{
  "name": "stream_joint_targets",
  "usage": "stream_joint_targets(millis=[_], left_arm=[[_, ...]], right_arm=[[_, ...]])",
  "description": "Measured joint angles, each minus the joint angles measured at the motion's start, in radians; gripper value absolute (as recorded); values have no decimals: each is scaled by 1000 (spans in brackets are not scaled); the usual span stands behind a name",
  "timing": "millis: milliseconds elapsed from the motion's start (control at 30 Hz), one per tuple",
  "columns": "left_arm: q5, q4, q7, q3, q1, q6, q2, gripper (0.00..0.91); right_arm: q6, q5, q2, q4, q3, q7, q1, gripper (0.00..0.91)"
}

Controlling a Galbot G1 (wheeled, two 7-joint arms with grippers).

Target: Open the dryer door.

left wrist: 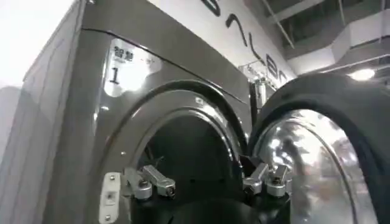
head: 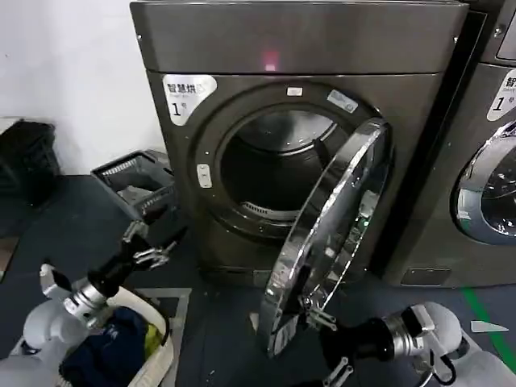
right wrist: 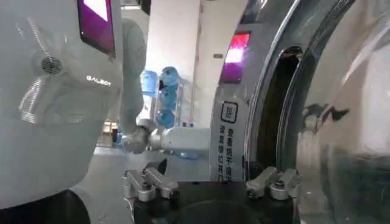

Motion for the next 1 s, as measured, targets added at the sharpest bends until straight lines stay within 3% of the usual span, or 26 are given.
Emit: stream_joint_targets(millis=[667, 1000], left_arm=[[17, -76, 6, 201, -76, 0, 22, 907], [68, -75, 9, 348, -138, -11, 33, 907]], right_arm=[[12, 1, 57, -82, 424, 57, -148, 907], [17, -75, 127, -176, 715, 175, -208, 907]])
